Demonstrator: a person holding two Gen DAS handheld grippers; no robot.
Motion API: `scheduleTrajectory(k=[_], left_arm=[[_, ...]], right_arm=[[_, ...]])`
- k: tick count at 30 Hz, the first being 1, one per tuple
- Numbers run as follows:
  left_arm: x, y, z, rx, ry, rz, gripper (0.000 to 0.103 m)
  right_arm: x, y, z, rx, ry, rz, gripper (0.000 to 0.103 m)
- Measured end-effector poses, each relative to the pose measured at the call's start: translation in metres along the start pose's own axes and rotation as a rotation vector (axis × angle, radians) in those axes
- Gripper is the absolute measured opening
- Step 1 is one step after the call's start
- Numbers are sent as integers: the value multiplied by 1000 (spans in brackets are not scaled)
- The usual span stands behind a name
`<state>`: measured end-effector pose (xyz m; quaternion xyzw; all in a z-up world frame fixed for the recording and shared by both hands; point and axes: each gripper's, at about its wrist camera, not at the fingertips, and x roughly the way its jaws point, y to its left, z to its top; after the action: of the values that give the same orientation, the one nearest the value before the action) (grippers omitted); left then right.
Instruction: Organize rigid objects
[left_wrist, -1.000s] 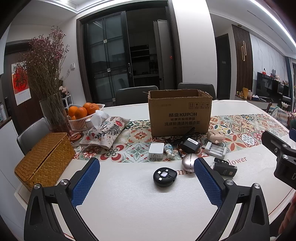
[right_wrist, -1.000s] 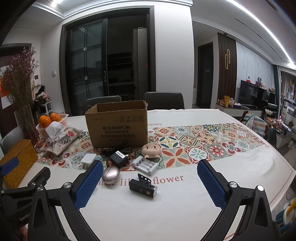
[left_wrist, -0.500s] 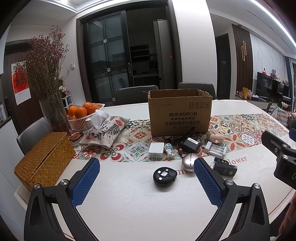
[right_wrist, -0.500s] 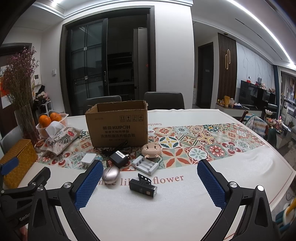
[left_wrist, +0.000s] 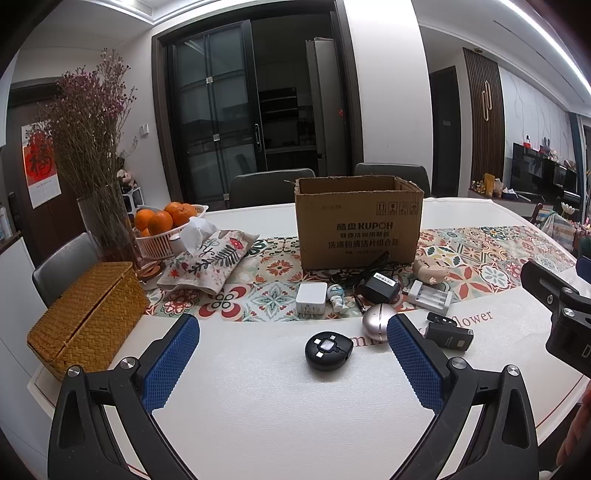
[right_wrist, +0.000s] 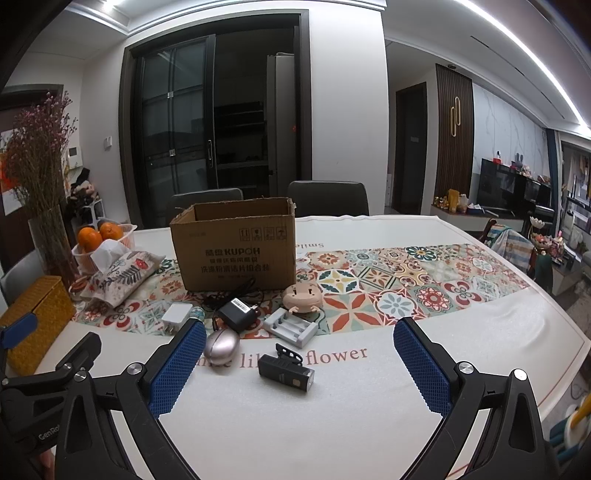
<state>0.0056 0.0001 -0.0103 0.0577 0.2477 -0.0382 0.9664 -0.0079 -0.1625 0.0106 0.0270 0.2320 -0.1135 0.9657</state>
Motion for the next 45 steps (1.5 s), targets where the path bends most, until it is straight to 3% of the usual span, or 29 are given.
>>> scheduleTrajectory(k=[15,25,32,45], left_arm=[[24,0,-8,4,61,-42,103],[56,-4,-23,54,118,-71,103],[83,-6,-32,78,175,-168,103],[139,-15,-43,123,274,-198,103]], right_arm=[[18,2,-7,4,62,8,103],[55,4,-16,26,178,22,103],[85,9,-24,29,281,34,103],[133,16,-38,23,398,-21,103]])
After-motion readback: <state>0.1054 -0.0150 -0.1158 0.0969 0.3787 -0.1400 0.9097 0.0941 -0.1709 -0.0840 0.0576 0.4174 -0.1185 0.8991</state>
